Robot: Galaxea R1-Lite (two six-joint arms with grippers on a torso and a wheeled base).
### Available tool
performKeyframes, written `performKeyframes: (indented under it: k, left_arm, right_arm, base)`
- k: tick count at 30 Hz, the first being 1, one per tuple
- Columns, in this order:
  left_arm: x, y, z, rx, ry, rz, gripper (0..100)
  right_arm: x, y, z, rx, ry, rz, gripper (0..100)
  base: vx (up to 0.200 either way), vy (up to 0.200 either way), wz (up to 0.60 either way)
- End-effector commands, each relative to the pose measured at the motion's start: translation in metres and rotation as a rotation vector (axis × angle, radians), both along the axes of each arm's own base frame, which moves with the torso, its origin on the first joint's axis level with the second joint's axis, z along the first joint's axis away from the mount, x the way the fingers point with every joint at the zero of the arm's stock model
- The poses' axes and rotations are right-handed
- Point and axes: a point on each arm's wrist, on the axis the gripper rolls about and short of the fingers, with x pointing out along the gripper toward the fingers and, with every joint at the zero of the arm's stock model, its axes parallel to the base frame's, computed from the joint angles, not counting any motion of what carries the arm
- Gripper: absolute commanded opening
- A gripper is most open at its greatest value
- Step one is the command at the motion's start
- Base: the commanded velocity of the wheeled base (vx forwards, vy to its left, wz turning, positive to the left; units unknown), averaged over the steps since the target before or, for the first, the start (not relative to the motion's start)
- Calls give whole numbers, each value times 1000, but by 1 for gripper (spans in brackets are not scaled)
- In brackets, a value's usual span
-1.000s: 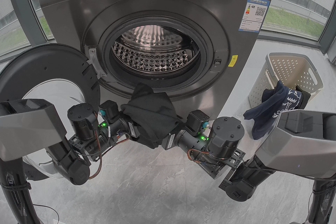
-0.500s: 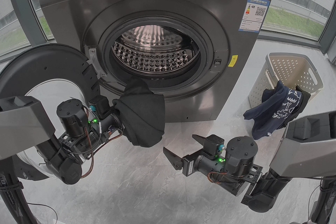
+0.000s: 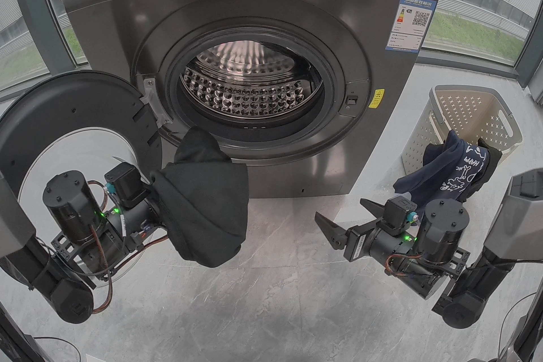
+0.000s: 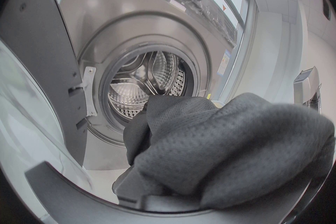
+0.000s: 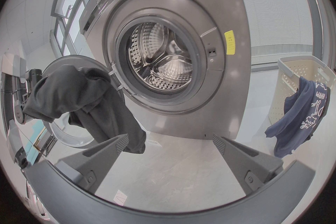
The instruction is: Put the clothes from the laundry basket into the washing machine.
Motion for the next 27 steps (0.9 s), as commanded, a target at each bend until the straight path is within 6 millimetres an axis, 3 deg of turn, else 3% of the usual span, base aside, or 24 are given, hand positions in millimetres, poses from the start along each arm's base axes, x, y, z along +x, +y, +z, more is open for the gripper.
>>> performKeyframes:
  k: [1,5,27]
  left_arm:
    - [-18,7,14,-20,-41,3,0]
    - [-28,11,4,-2,10,34,0]
    - [-34,11,-4,30,36,-7,0]
  right_arm:
    - [-2,-12,13,23,-27,-28,100]
    - [0,-15,11,27,-18,-40,100]
    - [-6,-17,4,17,21,-32,100]
  base:
    - [0,0,0]
    - [0,0,0]
    - [0,0,0]
